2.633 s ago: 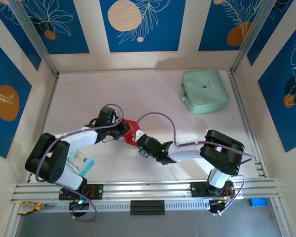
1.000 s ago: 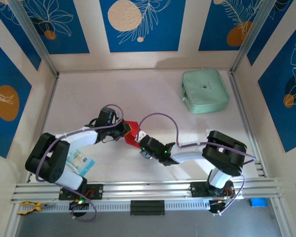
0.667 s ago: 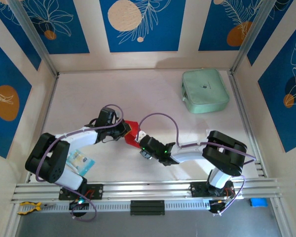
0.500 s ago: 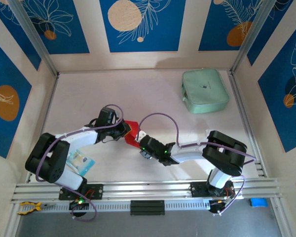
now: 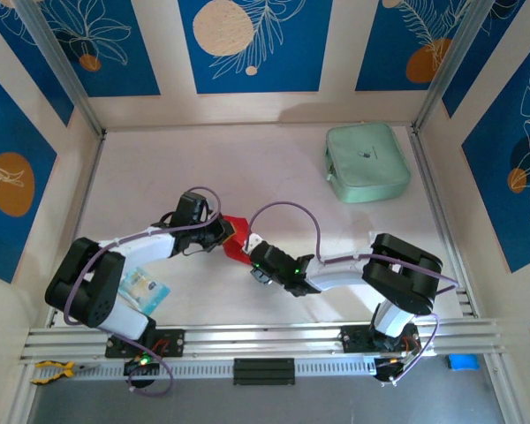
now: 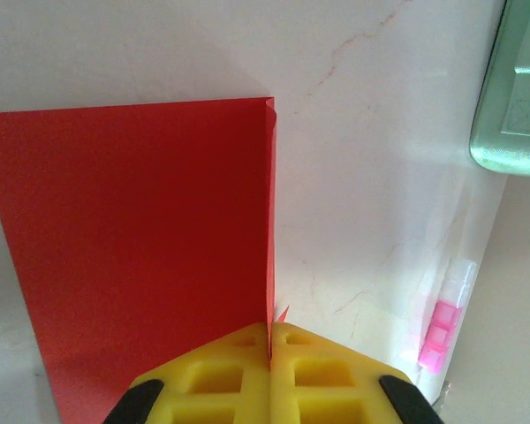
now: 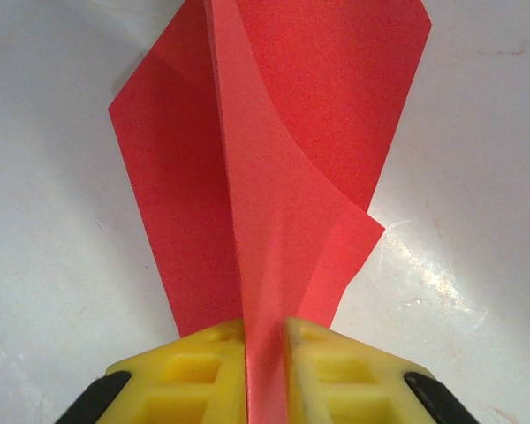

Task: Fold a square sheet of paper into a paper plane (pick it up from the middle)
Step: Fourth fold the wing at the center of the table.

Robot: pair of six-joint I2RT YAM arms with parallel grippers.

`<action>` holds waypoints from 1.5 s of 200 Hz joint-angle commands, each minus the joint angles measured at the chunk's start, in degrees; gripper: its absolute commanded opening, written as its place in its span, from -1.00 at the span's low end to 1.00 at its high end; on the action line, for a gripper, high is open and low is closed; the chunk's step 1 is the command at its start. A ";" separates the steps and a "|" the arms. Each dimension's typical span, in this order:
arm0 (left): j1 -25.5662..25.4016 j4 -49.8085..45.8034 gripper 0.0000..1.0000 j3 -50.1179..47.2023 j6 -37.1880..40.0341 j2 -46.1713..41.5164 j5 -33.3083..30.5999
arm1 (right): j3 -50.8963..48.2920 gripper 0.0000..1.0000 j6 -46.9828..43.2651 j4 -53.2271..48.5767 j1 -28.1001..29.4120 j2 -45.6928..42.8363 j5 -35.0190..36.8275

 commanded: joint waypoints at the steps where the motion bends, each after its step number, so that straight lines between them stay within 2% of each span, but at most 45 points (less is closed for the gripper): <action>1: -0.13 -0.29 -0.98 0.49 0.91 0.24 0.37 | -0.51 -0.62 0.96 0.59 -0.30 -0.36 -0.67; 148: -0.10 -0.38 -0.98 0.87 0.96 0.50 0.68 | -0.63 -0.62 1.17 1.26 -0.51 -0.05 -1.28; 217: -0.13 -0.38 -0.98 0.85 1.05 0.59 0.70 | -0.46 -0.72 1.62 1.41 -0.68 0.31 -1.97; 255: -0.08 -0.55 -0.97 0.71 1.02 0.37 0.60 | -0.27 -0.85 1.88 1.08 -0.69 0.57 -2.55; 274: -0.13 -0.86 -0.94 0.81 1.12 0.30 0.44 | -0.37 -0.92 2.70 1.17 -0.86 0.57 -3.70; 300: 0.12 -2.17 -0.77 1.29 1.79 -0.08 -0.02 | -0.54 -0.94 4.68 1.52 -1.52 0.66 -6.48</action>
